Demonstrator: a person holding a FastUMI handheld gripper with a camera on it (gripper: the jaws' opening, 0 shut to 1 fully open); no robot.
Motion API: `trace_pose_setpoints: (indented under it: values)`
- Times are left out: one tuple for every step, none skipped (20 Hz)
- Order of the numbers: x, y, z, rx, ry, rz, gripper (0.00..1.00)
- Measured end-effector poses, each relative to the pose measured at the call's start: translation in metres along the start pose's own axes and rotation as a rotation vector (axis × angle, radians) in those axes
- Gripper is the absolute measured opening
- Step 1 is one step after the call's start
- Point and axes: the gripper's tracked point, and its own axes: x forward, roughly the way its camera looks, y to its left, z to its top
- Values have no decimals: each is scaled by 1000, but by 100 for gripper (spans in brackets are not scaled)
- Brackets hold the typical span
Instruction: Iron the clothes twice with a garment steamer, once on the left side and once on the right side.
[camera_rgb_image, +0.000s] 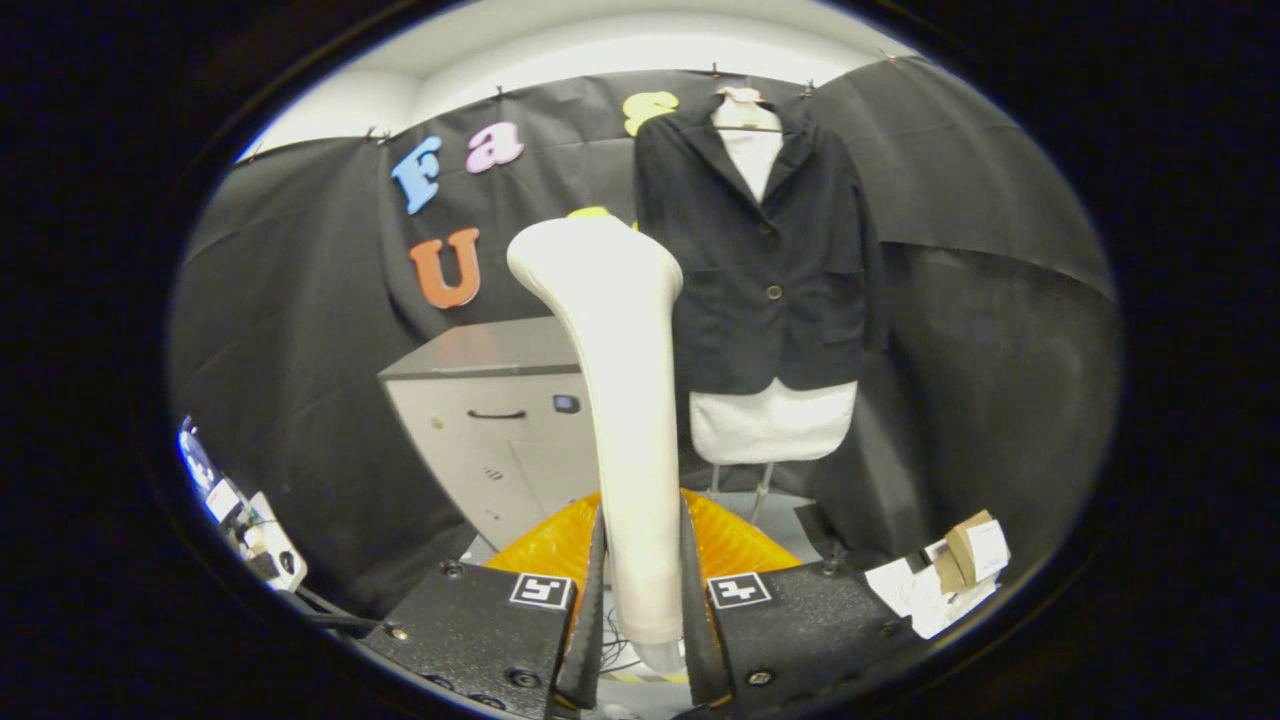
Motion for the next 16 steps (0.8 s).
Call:
trace_pose_setpoints:
  values:
    - [-4,11,-9,-19,14,12,37]
    - [-6,18,-16,-24,25,20,36]
    - [-6,23,-23,-26,35,25,36]
    - [-7,26,-29,-31,46,27,36]
    - [-7,27,-33,-29,53,28,37]
    - [-8,27,-34,-29,57,27,37]
    - [-8,24,-36,-28,61,21,36]
    - [-7,22,-36,-25,63,18,36]
    - [-9,21,-36,-21,65,16,36]
    - [-10,19,-35,-21,63,14,36]
    - [-10,19,-34,-24,60,9,36]
    - [-10,17,-32,-25,59,7,36]
    - [-10,17,-32,-21,58,7,37]
    - [-10,16,-31,-24,58,5,36]
    - [-10,14,-31,-23,55,4,36]
    - [-11,13,-29,-22,55,4,36]
